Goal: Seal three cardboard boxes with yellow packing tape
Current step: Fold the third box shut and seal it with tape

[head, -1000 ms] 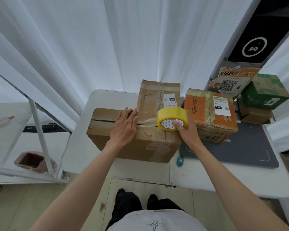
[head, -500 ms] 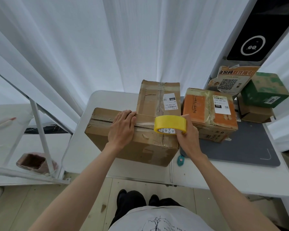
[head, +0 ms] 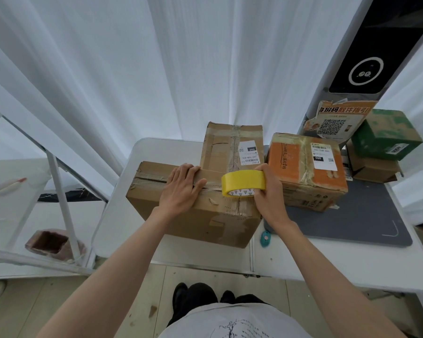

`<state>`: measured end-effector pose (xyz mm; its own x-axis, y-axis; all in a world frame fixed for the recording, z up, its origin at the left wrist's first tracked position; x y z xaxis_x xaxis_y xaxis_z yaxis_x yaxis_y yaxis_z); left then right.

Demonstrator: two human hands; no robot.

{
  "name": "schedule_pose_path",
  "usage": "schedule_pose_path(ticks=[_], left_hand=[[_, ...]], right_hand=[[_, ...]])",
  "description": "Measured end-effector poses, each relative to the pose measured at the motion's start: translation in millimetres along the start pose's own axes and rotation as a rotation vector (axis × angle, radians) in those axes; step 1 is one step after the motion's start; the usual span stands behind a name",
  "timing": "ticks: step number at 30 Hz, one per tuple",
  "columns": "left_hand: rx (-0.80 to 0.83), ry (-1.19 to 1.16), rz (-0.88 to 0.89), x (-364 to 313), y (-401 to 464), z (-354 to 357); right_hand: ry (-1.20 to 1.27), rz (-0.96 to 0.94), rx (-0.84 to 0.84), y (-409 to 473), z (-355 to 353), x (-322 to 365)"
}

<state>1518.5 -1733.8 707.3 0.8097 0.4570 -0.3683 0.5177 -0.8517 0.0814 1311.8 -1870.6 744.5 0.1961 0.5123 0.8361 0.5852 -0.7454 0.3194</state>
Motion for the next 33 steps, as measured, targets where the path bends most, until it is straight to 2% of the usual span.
schedule_pose_path(ticks=[3,7,9,13,18,28,33], left_hand=[[0.085,0.060,0.021,2,2,7],[0.153,0.115,-0.019,-3,4,11],[0.175,0.119,-0.030,-11,8,10],[0.182,0.075,0.081,-36,11,14],[0.133,0.053,0.125,-38,7,21],[0.165,0.070,0.117,-36,7,25],[0.168,0.062,0.086,-37,6,24]], right_hand=[[0.017,0.033,0.013,5,-1,-4],[0.151,0.237,-0.038,-5,-3,-23],[0.207,0.276,-0.050,-12,2,-31],[0.260,0.299,-0.054,-15,13,-33],[0.190,0.244,-0.051,-13,17,-36],[0.116,0.110,-0.017,-2,4,-15],[0.004,0.035,-0.081,-3,-15,-10]])
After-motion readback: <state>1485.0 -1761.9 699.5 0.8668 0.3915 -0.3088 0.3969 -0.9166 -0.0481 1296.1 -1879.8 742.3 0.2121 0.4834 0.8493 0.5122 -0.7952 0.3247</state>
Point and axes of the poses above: each hand's wrist, its own y-axis towards the middle knuckle, its own z-axis out of the palm, x = y × z, the point moved 6 cm from there along y, towards the middle knuckle, and after that the axes turned 3 degrees about -x, right-handed, at the moved point
